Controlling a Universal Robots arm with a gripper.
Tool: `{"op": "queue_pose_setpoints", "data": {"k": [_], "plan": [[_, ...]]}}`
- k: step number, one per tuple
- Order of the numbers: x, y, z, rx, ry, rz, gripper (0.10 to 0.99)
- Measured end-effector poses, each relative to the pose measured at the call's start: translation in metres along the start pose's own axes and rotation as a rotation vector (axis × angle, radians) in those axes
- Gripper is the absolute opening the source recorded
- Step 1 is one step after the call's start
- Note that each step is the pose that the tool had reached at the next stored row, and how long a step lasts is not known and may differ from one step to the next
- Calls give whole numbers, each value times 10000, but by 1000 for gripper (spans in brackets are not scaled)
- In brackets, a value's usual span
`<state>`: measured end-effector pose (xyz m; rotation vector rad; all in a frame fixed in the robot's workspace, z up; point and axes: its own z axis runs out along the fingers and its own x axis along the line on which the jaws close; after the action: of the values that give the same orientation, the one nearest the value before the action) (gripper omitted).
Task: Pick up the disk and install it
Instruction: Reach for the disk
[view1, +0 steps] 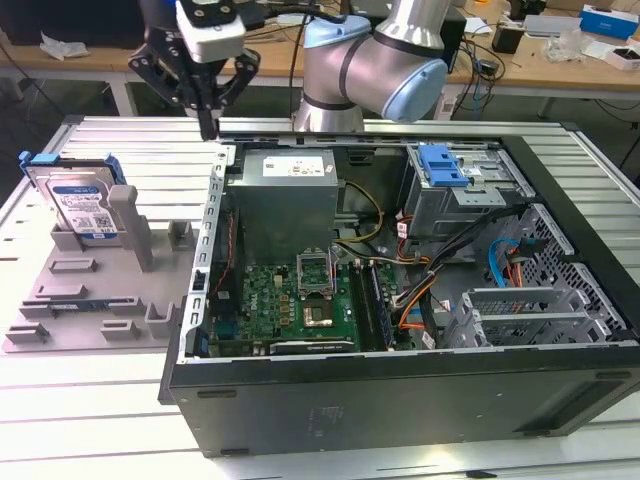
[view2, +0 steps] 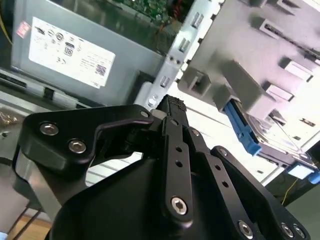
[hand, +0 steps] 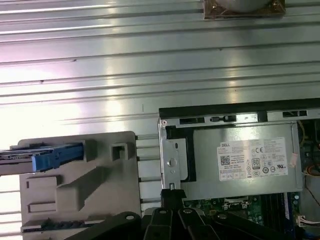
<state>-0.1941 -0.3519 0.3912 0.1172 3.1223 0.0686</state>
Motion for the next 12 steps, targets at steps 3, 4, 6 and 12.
{"op": "queue_pose_setpoints", "data": {"k": [3,4,6,12], "plan": [[171,28,5,3,44,1,106],[223,33,7,5,57,2,106],[310,39,12,6,79,3,106],[634,59,35,14,189,10,106]]}}
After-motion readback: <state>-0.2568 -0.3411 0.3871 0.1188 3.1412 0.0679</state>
